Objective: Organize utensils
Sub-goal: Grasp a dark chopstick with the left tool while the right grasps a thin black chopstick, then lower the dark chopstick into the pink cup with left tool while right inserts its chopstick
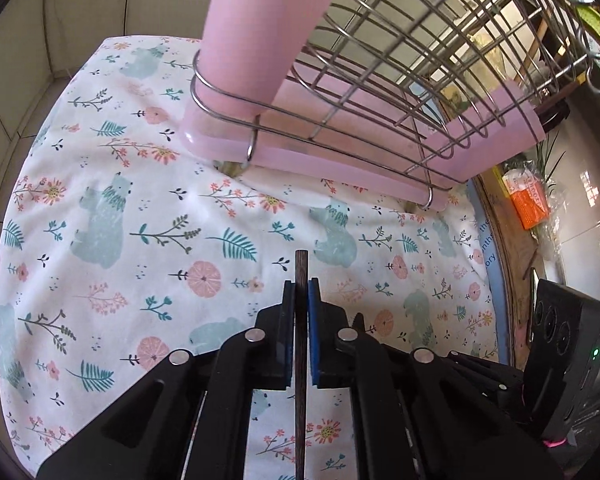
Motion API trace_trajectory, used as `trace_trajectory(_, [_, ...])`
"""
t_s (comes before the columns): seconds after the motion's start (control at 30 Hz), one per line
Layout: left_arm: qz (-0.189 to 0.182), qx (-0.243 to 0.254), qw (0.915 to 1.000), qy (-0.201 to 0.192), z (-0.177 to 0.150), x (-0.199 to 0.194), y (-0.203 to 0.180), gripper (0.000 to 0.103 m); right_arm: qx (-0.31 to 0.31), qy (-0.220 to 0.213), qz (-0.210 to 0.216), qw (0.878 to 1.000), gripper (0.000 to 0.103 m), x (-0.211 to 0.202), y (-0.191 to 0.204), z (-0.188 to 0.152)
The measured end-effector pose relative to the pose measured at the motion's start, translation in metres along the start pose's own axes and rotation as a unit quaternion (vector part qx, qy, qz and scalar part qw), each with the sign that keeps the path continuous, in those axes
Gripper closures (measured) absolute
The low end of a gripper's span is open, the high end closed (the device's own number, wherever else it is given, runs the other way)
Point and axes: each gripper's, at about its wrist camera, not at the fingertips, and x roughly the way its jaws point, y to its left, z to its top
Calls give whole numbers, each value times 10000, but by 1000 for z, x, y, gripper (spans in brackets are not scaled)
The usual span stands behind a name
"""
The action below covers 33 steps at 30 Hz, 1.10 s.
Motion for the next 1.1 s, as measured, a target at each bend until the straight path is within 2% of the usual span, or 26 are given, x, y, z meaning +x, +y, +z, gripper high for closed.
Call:
trace_trajectory(0.1, [-65,-34,10000,-39,0,-2,3,98,-117,-63,-88,9999,70,2,5,-2])
trace_trajectory(0.27, [-91,-44,9999,-78,1,-4,5,98,-90,-110,-37,9999,70,5,4,0])
trace_trajectory(0.37, [-74,-56,9999,-66,1,-6,9,98,-111,-164,-120,9997,93,4,3,-1])
trace_trajectory(0.5, [-24,-100,9999,-99,2,-6,10,98,-14,-328,139,9994,100,-4,-3,-4])
trace_trajectory(0.8, [70,-101,9987,-494,6,-29,14,98,187,-963,558,9936,101,-38,-22,-4])
trace_trajectory(1.1, [-94,-13,9938,-1110,6,-66,9,98,583,-1790,686,9797,101,-88,-58,-2])
